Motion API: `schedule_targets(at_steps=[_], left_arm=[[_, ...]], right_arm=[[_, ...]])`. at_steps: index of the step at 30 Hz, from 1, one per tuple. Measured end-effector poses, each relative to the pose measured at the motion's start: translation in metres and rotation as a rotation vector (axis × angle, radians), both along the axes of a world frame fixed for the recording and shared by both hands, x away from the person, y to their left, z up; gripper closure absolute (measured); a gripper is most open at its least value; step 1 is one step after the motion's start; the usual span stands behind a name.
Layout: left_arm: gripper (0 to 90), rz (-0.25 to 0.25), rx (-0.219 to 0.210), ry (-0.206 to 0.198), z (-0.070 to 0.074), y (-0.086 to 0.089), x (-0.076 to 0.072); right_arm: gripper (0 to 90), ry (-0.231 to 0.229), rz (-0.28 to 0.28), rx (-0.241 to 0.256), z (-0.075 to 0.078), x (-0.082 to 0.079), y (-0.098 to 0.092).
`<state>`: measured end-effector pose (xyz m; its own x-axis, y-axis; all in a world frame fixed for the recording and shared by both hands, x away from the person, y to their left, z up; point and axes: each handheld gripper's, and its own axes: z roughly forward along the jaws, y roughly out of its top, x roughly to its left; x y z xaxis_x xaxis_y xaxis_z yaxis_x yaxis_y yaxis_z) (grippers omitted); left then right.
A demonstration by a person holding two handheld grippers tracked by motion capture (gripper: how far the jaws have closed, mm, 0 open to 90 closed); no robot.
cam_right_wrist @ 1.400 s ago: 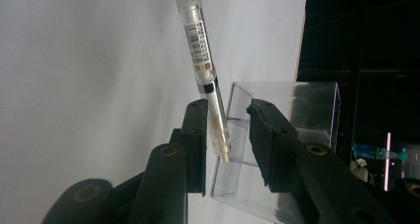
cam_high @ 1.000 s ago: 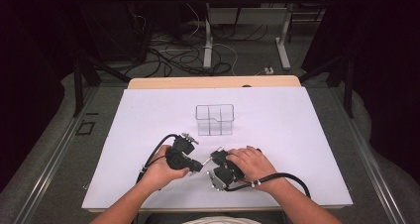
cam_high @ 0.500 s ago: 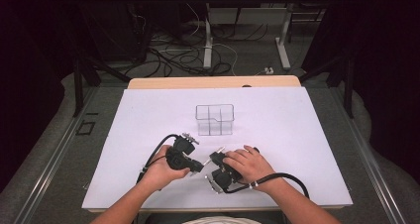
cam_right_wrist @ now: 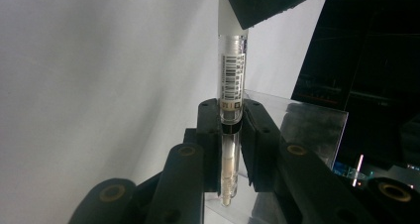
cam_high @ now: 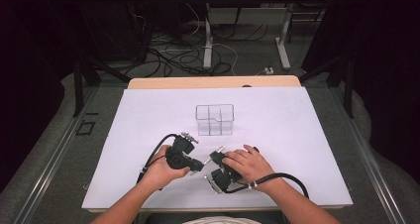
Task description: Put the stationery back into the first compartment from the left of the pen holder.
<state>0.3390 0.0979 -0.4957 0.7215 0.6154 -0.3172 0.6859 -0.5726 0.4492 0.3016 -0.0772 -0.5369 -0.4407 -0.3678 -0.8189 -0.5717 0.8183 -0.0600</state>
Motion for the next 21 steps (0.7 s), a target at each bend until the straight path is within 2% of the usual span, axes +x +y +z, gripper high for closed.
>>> schedule_targets(at_steps=[3,8,10,14,19,20,21], left_arm=[[76.7,0.017,-0.008,-0.012,0.000,0.002,0.001],[69.3,0.053,-0.017,-0.051,0.004,0.011,0.004],[66.8,0.069,-0.018,-0.073,0.005,0.016,0.006],[62.5,0.127,-0.020,-0.110,0.007,0.025,0.009],[57.5,0.173,-0.024,-0.149,0.007,0.035,0.014],[56.3,0.169,-0.022,-0.164,0.007,0.037,0.015],[55.0,0.196,-0.031,-0.173,0.006,0.037,0.015]], right_arm=[[79.4,0.002,-0.004,0.005,-0.001,0.000,0.000],[79.4,0.003,0.006,0.001,-0.003,0.001,0.002],[79.4,0.014,0.001,0.015,-0.004,0.001,0.002],[79.4,0.018,0.002,0.030,-0.002,0.002,0.003],[79.4,0.035,-0.009,0.084,0.005,0.004,0.003],[79.4,0.035,-0.005,0.095,0.006,0.004,0.003],[79.4,0.043,-0.013,0.106,0.007,0.004,0.003]])
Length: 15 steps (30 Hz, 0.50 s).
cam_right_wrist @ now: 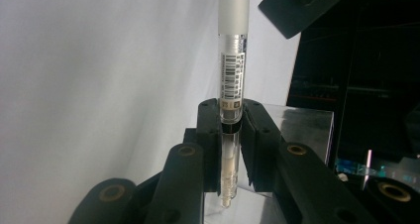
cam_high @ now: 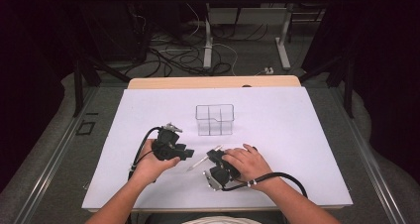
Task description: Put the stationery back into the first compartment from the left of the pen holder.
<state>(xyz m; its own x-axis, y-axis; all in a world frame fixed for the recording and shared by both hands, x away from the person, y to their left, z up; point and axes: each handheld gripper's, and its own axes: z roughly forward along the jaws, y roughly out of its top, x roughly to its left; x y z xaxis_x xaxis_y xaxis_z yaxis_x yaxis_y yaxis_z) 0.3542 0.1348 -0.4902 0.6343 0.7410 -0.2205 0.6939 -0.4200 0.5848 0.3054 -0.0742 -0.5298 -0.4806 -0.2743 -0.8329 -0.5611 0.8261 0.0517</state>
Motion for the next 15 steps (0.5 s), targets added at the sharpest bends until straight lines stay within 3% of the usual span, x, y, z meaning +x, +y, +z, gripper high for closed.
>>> schedule_targets(at_steps=[7,12,15], left_arm=[[46.2,0.024,0.022,-0.064,-0.004,0.012,0.009],[39.5,0.075,0.013,-0.097,-0.007,0.022,0.015],[36.4,0.082,0.012,-0.113,-0.009,0.030,0.019]], right_arm=[[79.5,0.075,-0.036,0.138,0.007,0.002,-0.002],[79.5,0.169,-0.084,0.295,0.017,0.007,-0.006],[79.5,0.222,-0.116,0.377,0.027,0.016,-0.009]])
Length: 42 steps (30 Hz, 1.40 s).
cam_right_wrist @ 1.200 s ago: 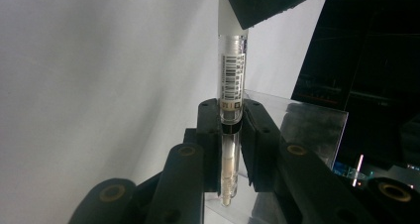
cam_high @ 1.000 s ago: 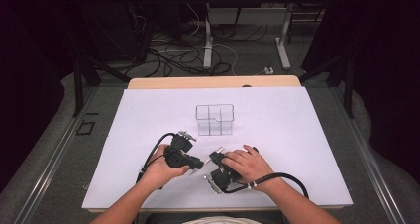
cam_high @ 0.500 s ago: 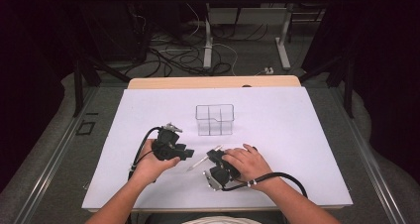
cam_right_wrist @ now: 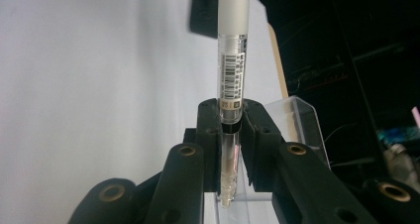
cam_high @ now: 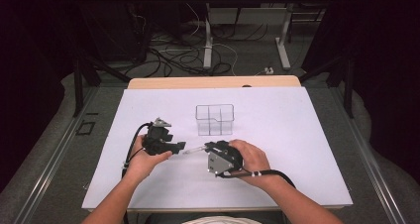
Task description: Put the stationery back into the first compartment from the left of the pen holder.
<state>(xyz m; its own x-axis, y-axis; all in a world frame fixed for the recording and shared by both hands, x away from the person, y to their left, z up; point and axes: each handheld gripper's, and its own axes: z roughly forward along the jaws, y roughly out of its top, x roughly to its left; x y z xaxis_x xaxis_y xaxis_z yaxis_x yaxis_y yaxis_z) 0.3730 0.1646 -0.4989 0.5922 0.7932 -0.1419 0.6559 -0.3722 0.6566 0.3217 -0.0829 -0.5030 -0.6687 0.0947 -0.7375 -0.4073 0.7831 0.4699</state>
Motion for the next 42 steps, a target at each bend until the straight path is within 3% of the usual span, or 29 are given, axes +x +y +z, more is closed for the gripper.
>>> schedule_targets(at_steps=[2,4,8,12,20,30,33,35,42], left_arm=[[35.4,0.001,-0.001,0.005,0.000,0.004,0.002],[33.6,0.019,0.008,-0.029,-0.001,0.006,0.003],[31.3,0.028,0.006,-0.030,-0.002,0.009,0.005],[28.5,0.018,0.021,-0.037,-0.004,0.009,0.006],[20.0,0.014,0.007,-0.056,-0.007,0.007,0.007],[14.4,0.034,-0.002,-0.045,-0.011,0.008,0.009],[14.2,0.051,0.042,-0.054,-0.012,0.008,0.009],[14.8,0.043,0.046,-0.052,-0.013,0.008,0.009],[11.9,0.044,0.036,-0.052,-0.015,0.007,0.009]], right_arm=[[79.5,0.049,-0.022,0.074,0.007,0.008,-0.001],[79.5,0.109,-0.055,0.149,0.014,0.017,-0.002],[79.5,0.195,-0.094,0.280,0.025,0.034,-0.003],[79.5,0.244,-0.134,0.378,0.035,0.049,-0.002],[79.5,0.345,-0.200,0.565,0.051,0.077,0.000],[79.5,0.440,-0.267,0.703,0.047,0.110,0.011],[79.5,0.468,-0.300,0.725,0.042,0.116,0.012],[79.5,0.488,-0.316,0.752,0.038,0.120,0.013],[79.5,0.523,-0.371,0.745,0.029,0.125,0.015]])
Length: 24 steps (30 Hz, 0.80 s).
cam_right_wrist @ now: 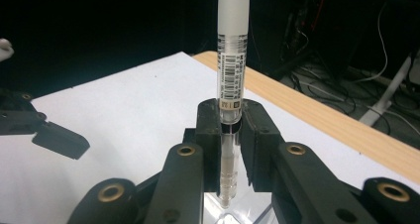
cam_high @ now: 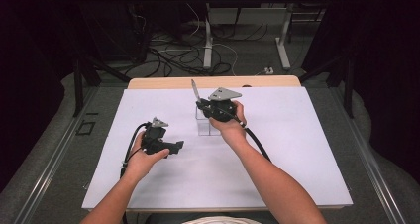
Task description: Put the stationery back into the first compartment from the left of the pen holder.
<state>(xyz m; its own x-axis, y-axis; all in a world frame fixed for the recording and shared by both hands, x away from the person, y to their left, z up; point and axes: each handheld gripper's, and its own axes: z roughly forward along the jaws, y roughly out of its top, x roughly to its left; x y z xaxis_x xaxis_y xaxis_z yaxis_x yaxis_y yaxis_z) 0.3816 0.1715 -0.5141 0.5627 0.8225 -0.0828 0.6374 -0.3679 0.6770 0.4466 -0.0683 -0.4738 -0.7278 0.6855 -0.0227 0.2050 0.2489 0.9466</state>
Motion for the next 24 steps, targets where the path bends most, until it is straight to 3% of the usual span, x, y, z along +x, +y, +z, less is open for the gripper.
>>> schedule_targets(at_steps=[12,17,20,23,24], left_arm=[[11.3,0.009,-0.016,0.001,0.001,0.001,0.000],[11.3,0.014,-0.026,0.000,0.001,0.002,0.000],[11.2,0.016,-0.018,0.001,0.002,0.003,0.001],[11.1,0.027,-0.034,0.003,0.003,0.004,0.000],[10.9,0.029,-0.038,-0.001,0.003,0.004,0.000]], right_arm=[[77.0,0.114,-0.009,-0.025,-0.006,-0.001,-0.004],[63.4,0.129,-0.031,-0.004,0.001,-0.003,-0.010],[50.6,0.158,-0.037,-0.026,0.004,-0.006,-0.016],[43.2,0.140,-0.047,-0.008,0.005,-0.012,-0.022],[40.7,0.140,-0.056,-0.023,0.006,-0.015,-0.025]])
